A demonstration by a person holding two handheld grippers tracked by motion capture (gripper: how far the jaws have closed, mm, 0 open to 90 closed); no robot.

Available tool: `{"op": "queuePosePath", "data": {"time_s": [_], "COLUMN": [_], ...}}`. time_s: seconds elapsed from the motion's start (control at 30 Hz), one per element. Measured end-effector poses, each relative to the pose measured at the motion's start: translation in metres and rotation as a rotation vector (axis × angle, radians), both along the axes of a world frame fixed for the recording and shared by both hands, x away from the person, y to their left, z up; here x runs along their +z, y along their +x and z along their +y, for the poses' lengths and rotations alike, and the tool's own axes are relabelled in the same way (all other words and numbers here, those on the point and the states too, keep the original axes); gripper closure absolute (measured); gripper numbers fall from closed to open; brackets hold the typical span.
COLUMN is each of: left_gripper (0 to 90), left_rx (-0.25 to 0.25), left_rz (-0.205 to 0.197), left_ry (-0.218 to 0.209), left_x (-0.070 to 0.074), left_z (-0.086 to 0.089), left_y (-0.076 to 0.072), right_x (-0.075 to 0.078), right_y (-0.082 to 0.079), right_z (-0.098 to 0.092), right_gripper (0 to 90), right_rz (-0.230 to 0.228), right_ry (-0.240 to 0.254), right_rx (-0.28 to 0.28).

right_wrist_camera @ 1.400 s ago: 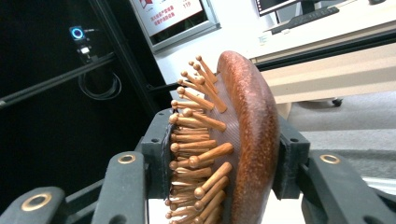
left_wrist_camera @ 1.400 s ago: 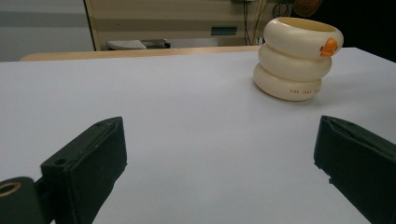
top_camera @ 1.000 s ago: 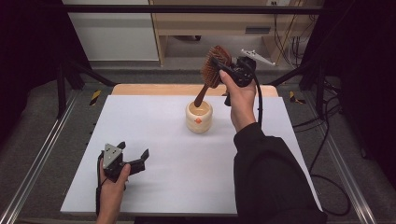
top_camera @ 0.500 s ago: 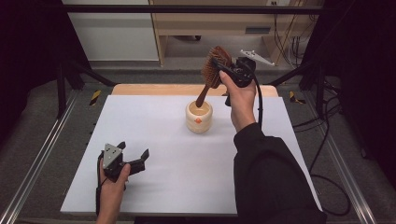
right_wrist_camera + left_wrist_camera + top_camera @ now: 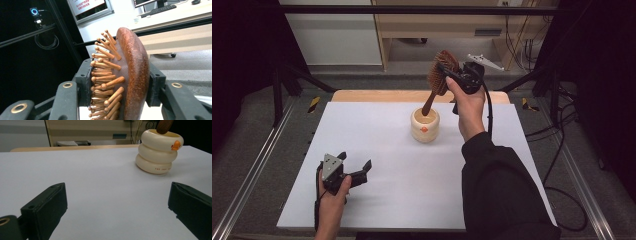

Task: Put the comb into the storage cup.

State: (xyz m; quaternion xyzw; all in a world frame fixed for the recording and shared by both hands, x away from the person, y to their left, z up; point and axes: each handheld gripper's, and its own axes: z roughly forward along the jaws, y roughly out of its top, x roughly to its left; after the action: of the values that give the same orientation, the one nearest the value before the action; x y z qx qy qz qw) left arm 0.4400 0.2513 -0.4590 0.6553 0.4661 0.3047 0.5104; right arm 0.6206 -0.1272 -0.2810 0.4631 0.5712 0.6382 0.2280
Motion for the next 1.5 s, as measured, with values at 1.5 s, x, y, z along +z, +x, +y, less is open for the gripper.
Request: {"op": "queuePosePath", "data": {"time_s": [1.5], "left_gripper": [2.5], "left_rx": [-0.011], "left_rz": [0.005], "left_ry": [0.0], "left_x": [0.0], "left_z": [-0.001], "left_y": [0.001], "right_x": [-0.053], "right_y": [0.007], "right_z": [0.007], "right_gripper": [50.3], "right_rz": [0.123], "right_ry": [-0.041], "right_rx": [0.023]}}
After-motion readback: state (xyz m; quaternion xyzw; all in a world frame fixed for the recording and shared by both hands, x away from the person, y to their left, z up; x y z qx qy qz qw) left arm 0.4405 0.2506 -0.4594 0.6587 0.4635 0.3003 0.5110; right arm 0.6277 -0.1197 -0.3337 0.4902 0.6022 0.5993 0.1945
